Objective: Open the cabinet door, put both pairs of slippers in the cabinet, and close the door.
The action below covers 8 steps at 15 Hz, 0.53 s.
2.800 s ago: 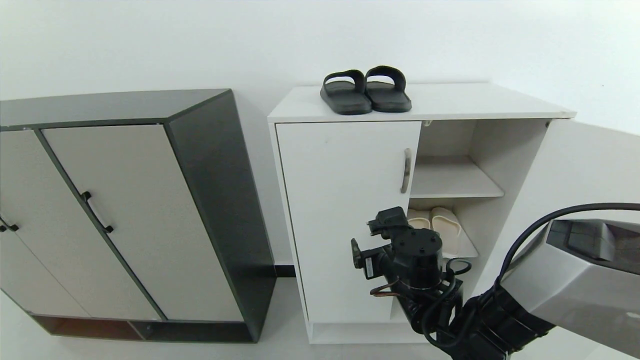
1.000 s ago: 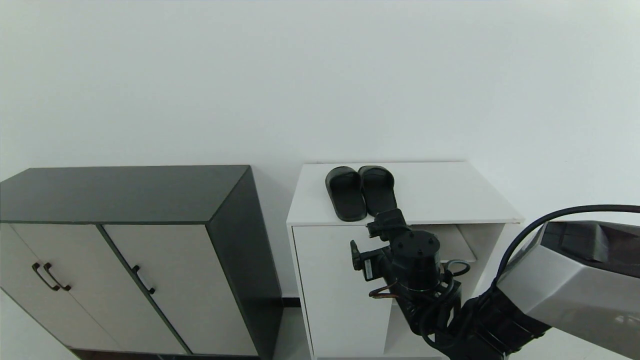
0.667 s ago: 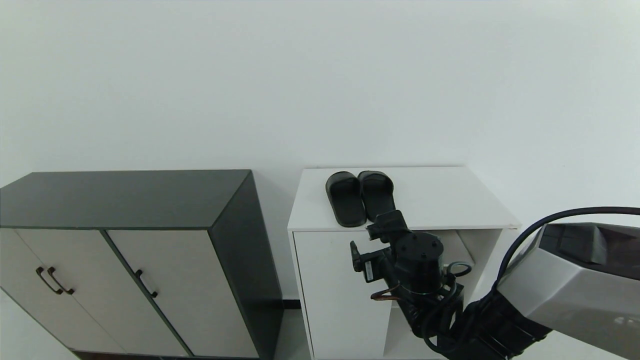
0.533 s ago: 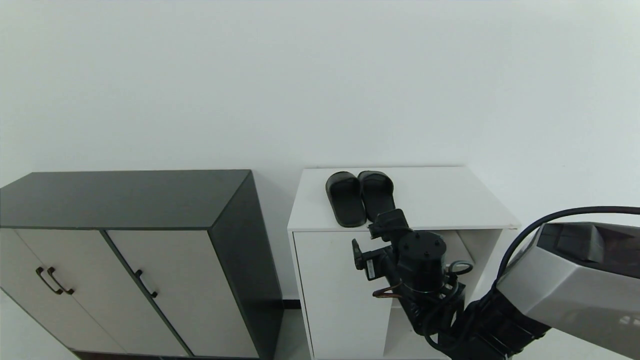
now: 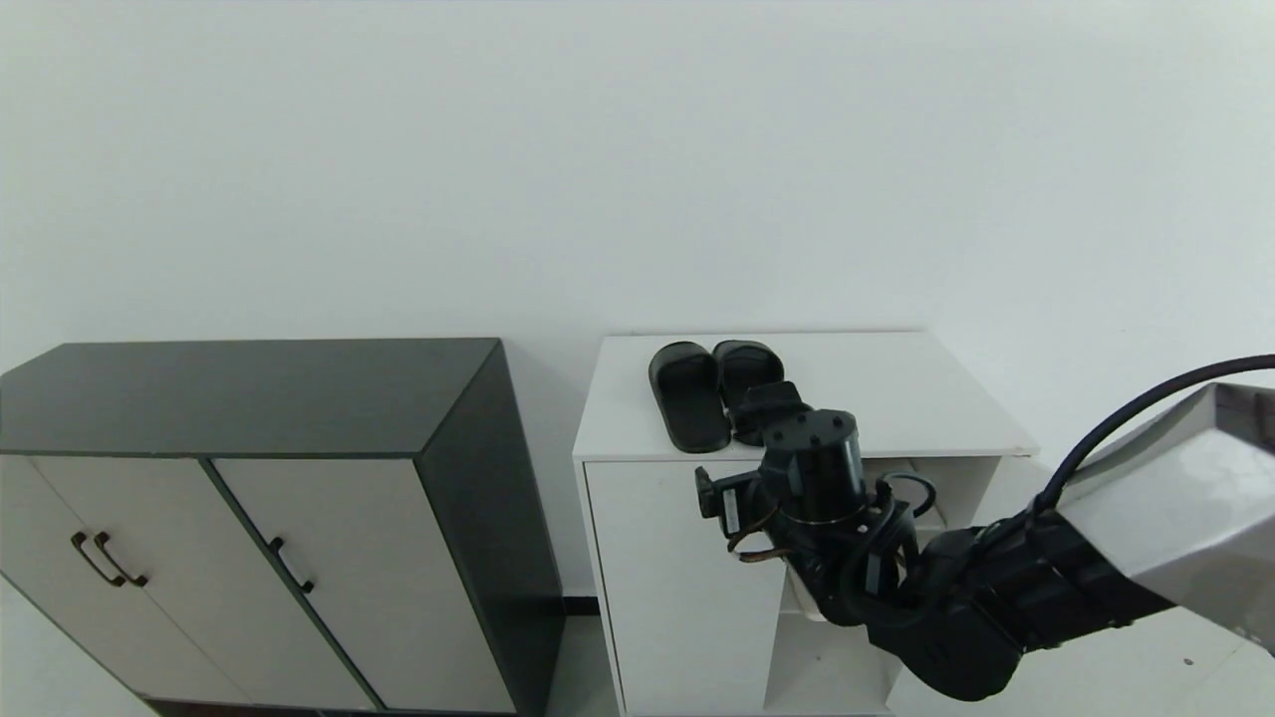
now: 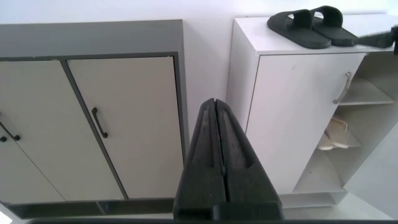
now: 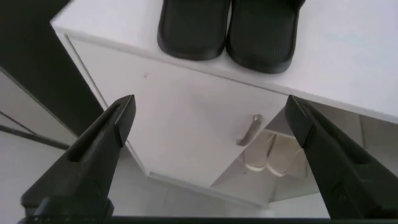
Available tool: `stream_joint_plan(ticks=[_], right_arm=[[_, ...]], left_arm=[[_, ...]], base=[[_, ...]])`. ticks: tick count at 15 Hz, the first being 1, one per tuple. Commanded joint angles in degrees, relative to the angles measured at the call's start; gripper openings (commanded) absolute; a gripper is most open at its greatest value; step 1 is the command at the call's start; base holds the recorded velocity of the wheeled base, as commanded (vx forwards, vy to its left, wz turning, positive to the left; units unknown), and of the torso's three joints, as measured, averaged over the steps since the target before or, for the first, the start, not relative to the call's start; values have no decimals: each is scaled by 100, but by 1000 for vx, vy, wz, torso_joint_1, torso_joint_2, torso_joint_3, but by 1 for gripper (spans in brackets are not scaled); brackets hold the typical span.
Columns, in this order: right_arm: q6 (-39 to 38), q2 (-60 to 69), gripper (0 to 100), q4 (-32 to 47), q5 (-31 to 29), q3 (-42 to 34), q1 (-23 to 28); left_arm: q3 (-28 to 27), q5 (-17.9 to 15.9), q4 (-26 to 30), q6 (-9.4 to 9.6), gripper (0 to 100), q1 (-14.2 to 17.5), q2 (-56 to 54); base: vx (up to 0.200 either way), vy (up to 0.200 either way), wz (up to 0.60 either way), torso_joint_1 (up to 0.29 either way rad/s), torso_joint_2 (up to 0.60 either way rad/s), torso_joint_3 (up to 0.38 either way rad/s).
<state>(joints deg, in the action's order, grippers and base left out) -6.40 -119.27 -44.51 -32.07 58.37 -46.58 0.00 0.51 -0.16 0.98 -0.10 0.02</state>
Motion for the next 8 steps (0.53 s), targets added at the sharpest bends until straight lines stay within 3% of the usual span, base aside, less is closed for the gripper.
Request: stream_joint_plan(ticks=[1, 2, 8], right_arm=[[-230, 247, 100, 373, -1, 412, -18], [-248, 255, 100, 408, -1, 403, -18], [-248, 255, 100, 408, -9, 395, -9]], left_arm=[[0, 2, -2, 8, 0, 1, -2], [0, 2, -2, -1, 0, 1, -2], [0, -16, -2, -10, 0, 1, -2]], base=[[0, 0, 0, 0, 0, 0], [0, 0, 0, 0, 0, 0], [200, 0, 0, 2, 0, 3]])
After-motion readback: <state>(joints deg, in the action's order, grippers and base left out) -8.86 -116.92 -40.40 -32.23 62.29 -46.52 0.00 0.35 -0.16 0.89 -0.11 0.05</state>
